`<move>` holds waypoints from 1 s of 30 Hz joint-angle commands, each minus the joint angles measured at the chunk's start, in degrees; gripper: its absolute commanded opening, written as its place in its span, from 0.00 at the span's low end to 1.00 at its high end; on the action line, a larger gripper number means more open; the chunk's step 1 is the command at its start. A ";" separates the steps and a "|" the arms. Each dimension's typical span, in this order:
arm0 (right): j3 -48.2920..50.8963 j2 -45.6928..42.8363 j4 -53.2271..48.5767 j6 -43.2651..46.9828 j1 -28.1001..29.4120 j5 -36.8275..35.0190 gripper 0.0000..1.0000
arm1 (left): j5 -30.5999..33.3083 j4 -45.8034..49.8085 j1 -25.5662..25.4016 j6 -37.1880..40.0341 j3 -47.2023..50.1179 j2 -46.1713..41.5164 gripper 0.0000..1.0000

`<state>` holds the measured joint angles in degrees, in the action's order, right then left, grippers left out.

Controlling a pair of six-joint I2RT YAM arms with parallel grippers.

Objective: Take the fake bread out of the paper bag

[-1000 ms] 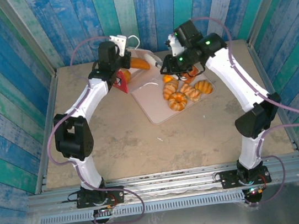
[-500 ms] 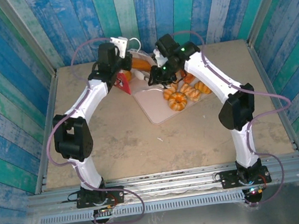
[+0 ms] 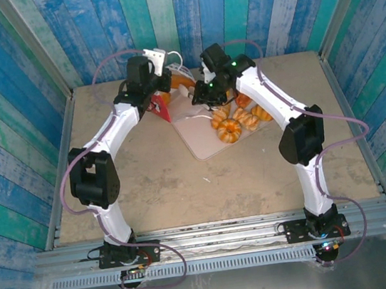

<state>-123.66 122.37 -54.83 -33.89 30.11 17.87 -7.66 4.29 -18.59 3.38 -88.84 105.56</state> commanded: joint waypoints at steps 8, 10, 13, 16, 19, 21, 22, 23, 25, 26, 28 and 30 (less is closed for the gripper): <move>4.39 0.59 10.47 -6.71 -1.83 2.40 0.48 | -0.77 4.32 -0.02 -1.79 0.77 -2.95 0.00; 4.23 0.81 10.68 -6.08 -1.99 1.40 0.47 | -0.95 4.45 -0.04 -1.79 0.44 -2.67 0.00; 3.76 1.57 10.71 -4.70 -2.18 -0.15 0.47 | -1.13 4.50 -0.04 -1.71 0.12 -2.40 0.00; 3.25 2.38 10.69 -3.68 -2.25 -1.66 0.47 | -1.28 4.56 -0.04 -1.76 -0.08 -2.28 0.00; 2.05 3.29 10.54 -2.37 -2.30 -2.72 0.47 | -1.47 4.49 -0.04 -1.71 -0.11 -2.11 0.00; 1.25 3.79 10.53 -1.44 -2.26 -3.59 0.47 | -1.65 4.58 -0.02 -1.73 -0.26 -2.05 0.00; 0.82 3.97 10.53 -1.06 -2.31 -3.92 0.47 | -1.74 4.58 -0.04 -1.69 -0.20 -2.03 0.00; 0.36 4.17 10.57 -0.46 -2.27 -4.22 0.48 | -1.87 4.58 -0.04 -1.62 -0.20 -2.10 0.00; -0.26 4.37 11.06 0.49 -2.20 -4.63 0.47 | -1.96 4.58 -0.02 -1.53 -0.27 -2.10 0.00; -0.64 4.54 11.22 1.01 -2.21 -4.97 0.47 | -2.00 4.58 -0.10 -1.45 -0.35 -2.00 0.00; -1.33 4.81 11.50 1.84 -2.08 -5.34 0.47 | -2.08 4.62 -0.04 -1.39 -0.50 -1.91 0.00; -2.43 5.23 11.65 2.68 -1.93 -6.14 0.47 | -2.09 4.82 -0.04 -1.27 -0.71 -1.69 0.00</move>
<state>-122.65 126.63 -45.43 -33.82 28.05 14.02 -8.10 4.54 -18.59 2.83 -88.92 105.56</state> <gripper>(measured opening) 0.474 0.045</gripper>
